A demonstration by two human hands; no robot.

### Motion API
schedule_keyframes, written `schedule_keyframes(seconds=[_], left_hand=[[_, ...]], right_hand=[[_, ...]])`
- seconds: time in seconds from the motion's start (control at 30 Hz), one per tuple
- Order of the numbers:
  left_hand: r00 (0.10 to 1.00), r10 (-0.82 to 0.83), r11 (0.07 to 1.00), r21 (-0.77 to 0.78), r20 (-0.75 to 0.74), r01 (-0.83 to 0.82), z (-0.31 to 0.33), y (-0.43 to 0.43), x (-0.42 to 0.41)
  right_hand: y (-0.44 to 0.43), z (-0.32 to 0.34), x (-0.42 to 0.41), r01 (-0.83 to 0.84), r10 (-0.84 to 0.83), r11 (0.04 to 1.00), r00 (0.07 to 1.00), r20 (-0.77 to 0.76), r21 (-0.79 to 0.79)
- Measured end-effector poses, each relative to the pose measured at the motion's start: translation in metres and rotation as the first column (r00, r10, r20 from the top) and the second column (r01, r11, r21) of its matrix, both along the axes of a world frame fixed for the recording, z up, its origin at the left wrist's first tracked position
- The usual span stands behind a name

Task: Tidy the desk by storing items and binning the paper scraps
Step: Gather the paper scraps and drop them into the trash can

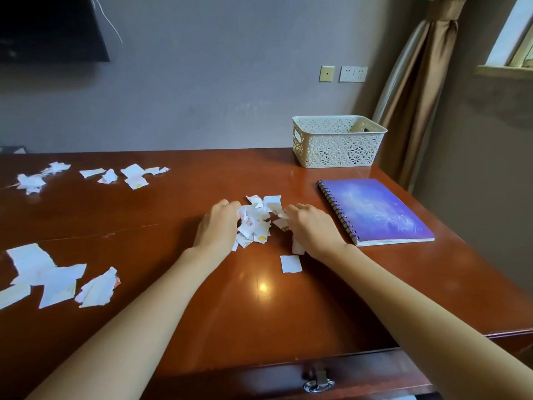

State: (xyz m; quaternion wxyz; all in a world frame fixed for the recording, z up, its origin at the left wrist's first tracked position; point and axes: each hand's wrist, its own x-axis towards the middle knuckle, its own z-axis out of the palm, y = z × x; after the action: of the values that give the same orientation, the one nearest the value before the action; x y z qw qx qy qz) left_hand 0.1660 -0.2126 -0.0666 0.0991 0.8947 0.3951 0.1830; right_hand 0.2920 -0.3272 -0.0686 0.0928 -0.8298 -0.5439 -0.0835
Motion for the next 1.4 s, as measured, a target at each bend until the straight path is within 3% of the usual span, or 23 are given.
schedule_keyframes(seconds=[0.2,0.33,0.47,0.53,0.63,0.73,0.97,1.23,1.4], left_hand=[[0.996,-0.039,0.995,0.096,0.081,0.031,0.010,-0.008,-0.001],[0.995,-0.090,0.994,0.060,0.039,0.088,0.010,-0.017,-0.006],[0.976,-0.122,0.991,-0.074,-0.178,0.110,0.000,-0.023,-0.006],[0.954,-0.118,0.992,-0.075,-0.276,0.101,-0.004,-0.024,-0.004],[0.926,-0.111,0.994,-0.041,-0.361,0.103,-0.007,-0.024,0.000],[0.927,-0.092,0.995,0.000,-0.365,0.099,-0.008,-0.021,0.005],[0.951,-0.067,0.972,0.195,-0.301,0.130,-0.010,-0.023,0.015],[0.956,-0.127,0.949,0.247,-0.264,0.194,-0.006,-0.021,0.021],[0.995,-0.084,0.982,0.165,-0.045,0.091,0.010,-0.028,0.018]], right_hand=[[-0.011,0.011,0.007,0.066,-0.035,0.973,0.990,-0.140,0.219],[-0.031,0.009,0.005,0.020,-0.013,0.989,0.999,-0.048,0.149],[-0.041,-0.002,0.000,0.007,0.000,0.997,0.997,-0.083,0.082],[-0.043,-0.003,-0.003,0.044,-0.022,0.989,0.988,-0.151,0.142],[-0.040,-0.008,-0.008,0.054,-0.045,0.993,0.995,-0.085,0.102],[-0.033,-0.012,-0.009,0.057,-0.057,0.998,0.998,0.028,0.027],[-0.024,-0.007,-0.003,0.005,-0.003,1.000,0.994,0.112,-0.022],[-0.026,0.001,0.005,0.124,-0.082,0.978,0.968,-0.236,0.168],[-0.030,0.006,0.015,0.303,-0.177,0.922,0.884,-0.433,0.243]])
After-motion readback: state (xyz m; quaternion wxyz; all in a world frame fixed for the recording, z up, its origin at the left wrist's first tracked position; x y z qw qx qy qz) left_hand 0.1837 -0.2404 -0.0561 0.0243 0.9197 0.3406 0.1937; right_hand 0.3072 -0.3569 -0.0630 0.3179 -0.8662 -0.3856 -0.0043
